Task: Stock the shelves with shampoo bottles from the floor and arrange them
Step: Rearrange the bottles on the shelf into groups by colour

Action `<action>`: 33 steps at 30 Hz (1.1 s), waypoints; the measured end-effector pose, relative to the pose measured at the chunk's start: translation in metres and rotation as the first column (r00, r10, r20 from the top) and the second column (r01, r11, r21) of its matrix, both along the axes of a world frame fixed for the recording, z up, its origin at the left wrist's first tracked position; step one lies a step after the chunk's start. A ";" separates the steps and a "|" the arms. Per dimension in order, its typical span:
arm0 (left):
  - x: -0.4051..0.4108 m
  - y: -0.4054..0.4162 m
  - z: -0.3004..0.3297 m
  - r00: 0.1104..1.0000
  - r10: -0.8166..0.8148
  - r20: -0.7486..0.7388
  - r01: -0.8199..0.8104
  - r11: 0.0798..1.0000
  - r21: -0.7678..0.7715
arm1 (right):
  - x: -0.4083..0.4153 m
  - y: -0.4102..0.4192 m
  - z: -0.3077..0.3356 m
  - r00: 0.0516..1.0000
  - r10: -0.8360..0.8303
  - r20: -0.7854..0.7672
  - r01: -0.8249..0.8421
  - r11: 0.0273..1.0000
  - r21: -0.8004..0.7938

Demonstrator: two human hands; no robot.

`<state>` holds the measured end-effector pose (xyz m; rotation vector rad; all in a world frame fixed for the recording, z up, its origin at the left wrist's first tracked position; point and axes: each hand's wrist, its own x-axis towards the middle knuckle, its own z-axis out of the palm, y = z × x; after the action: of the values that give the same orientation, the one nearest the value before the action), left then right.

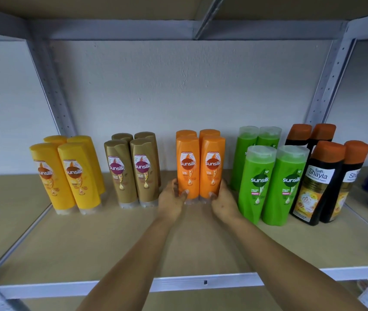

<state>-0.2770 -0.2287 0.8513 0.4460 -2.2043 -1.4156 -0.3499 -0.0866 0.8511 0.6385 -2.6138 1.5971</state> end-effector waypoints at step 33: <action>0.031 0.010 -0.013 0.996 0.018 0.084 0.014 0.932 -0.362 | 0.044 0.017 0.006 0.993 0.004 -0.116 0.017 0.983 0.183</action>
<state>-0.2465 -0.2185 0.8383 0.3814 -2.4637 -0.9676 -0.3061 -0.0699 0.8573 0.7072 -2.6928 1.2846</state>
